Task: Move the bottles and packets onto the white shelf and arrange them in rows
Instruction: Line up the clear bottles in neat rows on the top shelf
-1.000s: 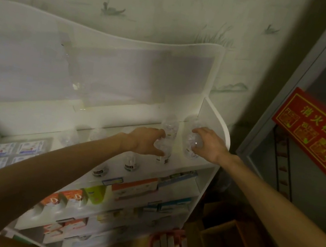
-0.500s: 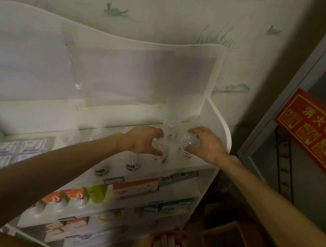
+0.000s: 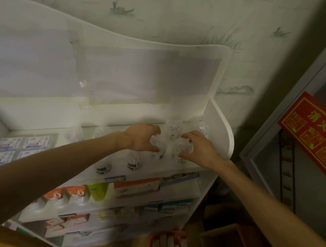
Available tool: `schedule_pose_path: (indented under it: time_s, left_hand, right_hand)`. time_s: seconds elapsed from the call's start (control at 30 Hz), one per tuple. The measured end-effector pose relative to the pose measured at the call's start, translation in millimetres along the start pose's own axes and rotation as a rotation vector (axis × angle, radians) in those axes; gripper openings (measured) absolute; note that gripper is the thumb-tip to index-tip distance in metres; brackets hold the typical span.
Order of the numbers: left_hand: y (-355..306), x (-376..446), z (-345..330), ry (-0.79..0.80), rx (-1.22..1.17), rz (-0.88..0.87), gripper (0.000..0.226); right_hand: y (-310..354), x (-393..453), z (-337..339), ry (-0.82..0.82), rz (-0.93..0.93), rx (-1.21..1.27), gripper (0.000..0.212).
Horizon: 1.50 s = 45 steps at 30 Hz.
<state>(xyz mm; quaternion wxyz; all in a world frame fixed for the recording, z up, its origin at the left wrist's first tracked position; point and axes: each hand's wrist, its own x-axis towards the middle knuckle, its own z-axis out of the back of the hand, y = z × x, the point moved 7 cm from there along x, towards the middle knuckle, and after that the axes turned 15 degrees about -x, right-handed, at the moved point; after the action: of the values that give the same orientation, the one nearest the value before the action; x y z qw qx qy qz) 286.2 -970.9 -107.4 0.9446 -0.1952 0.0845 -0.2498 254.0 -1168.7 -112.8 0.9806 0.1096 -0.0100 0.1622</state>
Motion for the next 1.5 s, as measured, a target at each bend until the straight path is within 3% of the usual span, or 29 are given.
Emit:
schedule_pose_path:
  time_s: [0.53, 0.73, 0.87, 1.07, 1.23, 1.5]
  left_hand:
    - [0, -6, 24, -0.124, -0.018, 0.025, 0.071]
    - [1, -12, 45, -0.18, -0.043, 0.036, 0.067]
    - [-2, -16, 55, -0.191, -0.08, 0.019, 0.068]
    - [-11, -11, 71, -0.217, -0.157, -0.007, 0.07]
    - [-33, 4, 82, -0.259, -0.209, -0.043, 0.068]
    - [-92, 43, 66, -0.234, -0.279, -0.114, 0.068]
  right_hand:
    - [3, -2, -11, -0.018, -0.037, 0.083, 0.071]
    - [7, -10, -6, 0.022, -0.073, 0.092, 0.088]
    - [2, -21, 13, -0.047, -0.113, -0.016, 0.083]
    - [-22, -42, 48, -0.11, -0.186, -0.138, 0.059]
    - [-40, -41, 81, -0.152, -0.135, -0.388, 0.058]
    - [-74, -4, 80, -0.111, 0.044, -0.488, 0.055]
